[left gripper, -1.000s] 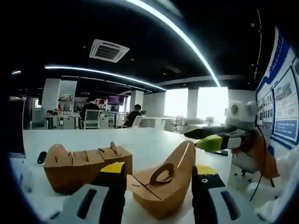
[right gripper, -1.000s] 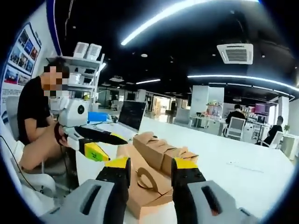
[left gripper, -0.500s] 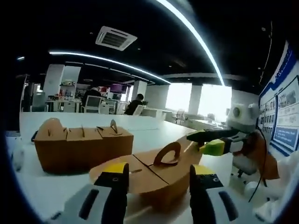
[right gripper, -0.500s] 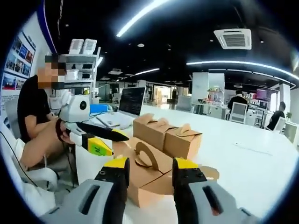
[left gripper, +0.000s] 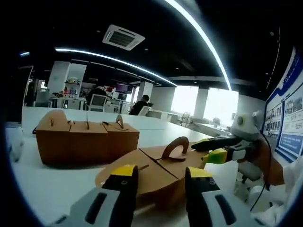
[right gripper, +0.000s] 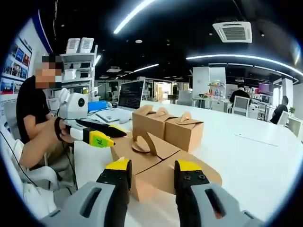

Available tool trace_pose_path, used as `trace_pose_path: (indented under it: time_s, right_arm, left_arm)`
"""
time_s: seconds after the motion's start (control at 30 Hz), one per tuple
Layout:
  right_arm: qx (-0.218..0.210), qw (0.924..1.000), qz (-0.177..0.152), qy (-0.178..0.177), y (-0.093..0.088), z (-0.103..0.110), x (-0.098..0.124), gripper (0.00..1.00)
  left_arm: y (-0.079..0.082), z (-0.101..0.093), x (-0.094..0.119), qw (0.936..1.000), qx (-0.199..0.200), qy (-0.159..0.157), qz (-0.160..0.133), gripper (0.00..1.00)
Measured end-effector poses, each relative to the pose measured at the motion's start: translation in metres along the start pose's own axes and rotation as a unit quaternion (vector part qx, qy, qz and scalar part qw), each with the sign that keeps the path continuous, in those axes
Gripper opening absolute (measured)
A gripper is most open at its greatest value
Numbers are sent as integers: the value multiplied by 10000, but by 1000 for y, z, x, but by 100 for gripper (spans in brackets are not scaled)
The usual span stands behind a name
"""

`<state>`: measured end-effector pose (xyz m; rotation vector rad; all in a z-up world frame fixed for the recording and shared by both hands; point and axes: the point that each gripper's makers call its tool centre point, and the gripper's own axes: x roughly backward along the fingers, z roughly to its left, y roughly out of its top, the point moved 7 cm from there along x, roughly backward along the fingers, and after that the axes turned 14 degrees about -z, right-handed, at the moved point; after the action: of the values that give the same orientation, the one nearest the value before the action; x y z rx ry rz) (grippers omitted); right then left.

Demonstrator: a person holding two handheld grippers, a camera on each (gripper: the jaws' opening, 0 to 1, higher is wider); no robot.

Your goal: Pick up one paper box from the group, open the paper box, and remove the item inside

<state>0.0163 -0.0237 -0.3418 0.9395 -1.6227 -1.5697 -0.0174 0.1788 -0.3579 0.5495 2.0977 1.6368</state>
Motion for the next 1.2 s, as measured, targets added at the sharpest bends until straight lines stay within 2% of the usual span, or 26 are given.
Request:
trace_pose_path:
  time_s: [0.6, 1.2]
  right_arm:
    - [259, 9990, -52, 353, 12, 21, -21, 34]
    - [280, 9990, -38, 342, 12, 21, -16, 34]
  left_arm:
    - [-5, -4, -3, 9999, 97, 53, 52, 38]
    - [-5, -4, -2, 9999, 113, 25, 42, 38]
